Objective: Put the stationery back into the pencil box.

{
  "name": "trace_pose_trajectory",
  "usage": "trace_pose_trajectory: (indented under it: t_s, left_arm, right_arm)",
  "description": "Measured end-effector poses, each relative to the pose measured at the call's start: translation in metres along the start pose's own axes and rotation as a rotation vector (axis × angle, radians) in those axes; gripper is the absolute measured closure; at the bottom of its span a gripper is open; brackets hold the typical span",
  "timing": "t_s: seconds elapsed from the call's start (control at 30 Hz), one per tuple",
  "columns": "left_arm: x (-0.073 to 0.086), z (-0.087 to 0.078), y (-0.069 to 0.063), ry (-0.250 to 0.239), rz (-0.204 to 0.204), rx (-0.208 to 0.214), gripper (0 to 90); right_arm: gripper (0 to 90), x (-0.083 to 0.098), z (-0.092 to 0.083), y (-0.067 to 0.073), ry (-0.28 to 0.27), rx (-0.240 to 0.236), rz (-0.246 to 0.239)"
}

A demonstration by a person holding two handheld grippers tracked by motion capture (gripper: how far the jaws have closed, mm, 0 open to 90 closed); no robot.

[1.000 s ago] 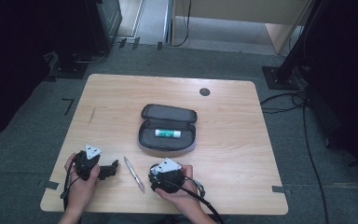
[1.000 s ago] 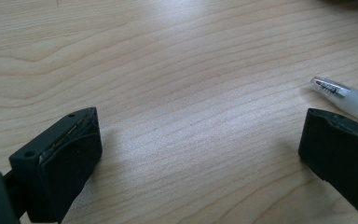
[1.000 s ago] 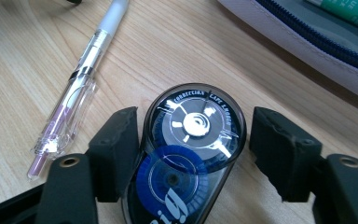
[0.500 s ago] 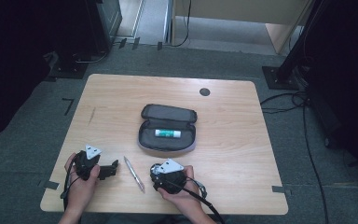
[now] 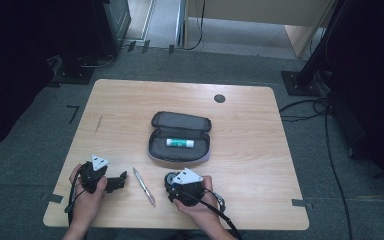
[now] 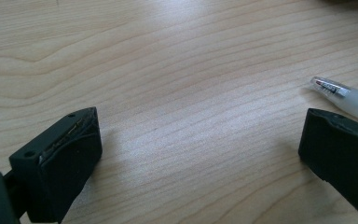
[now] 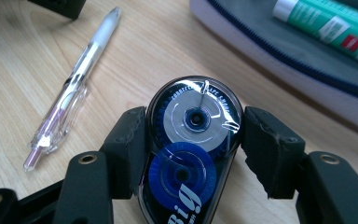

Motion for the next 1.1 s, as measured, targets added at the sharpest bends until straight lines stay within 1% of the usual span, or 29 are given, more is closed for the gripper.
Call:
trace_pose_trajectory:
  t_s: [0.37,0.4,0.57,0.67,0.83,0.97,1.0,1.1]
  left_arm:
    - [0.000,0.000,0.000,0.000,0.000,0.000,0.0]
    - [0.000,0.000,0.000,0.000,0.000,0.000,0.0]
    - [0.000,0.000,0.000,0.000,0.000,0.000,0.0]
    - [0.000,0.000,0.000,0.000,-0.001,0.000,0.0]
    - [0.000,0.000,0.000,0.000,0.000,0.000,0.0]
    - [0.000,0.000,0.000,0.000,0.000,0.000,0.0]
    - [0.000,0.000,0.000,0.000,0.000,0.000,0.0]
    - [0.000,0.000,0.000,0.000,0.000,0.000,0.0]
  right_arm:
    - [41.9,-0.016,-0.018,-0.011,-0.065,0.021,0.002]
    - [41.9,-0.019,-0.021,-0.012,-0.082,0.021,0.007]
    - [41.9,-0.028,-0.029,-0.016,-0.120,0.029,0.006]
    - [41.9,-0.033,-0.033,-0.018,-0.140,0.038,-0.005]
    - [41.9,-0.041,-0.038,-0.023,-0.163,0.047,-0.014]
    - [41.9,-0.047,-0.042,-0.027,-0.177,0.053,-0.005]
    - [41.9,-0.048,-0.044,-0.029,-0.177,0.057,-0.010]
    - [41.9,-0.057,-0.050,-0.034,-0.195,0.070,-0.008]
Point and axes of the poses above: each handheld gripper's, and its own axes: z roughly forward along the jaws, x roughly out of its underside, y roughly to its left, the point moved 8 cm from there along z, roughly forward along the jaws, and after that the axes turned 12 degrees about -x, right-handed, at the moved point
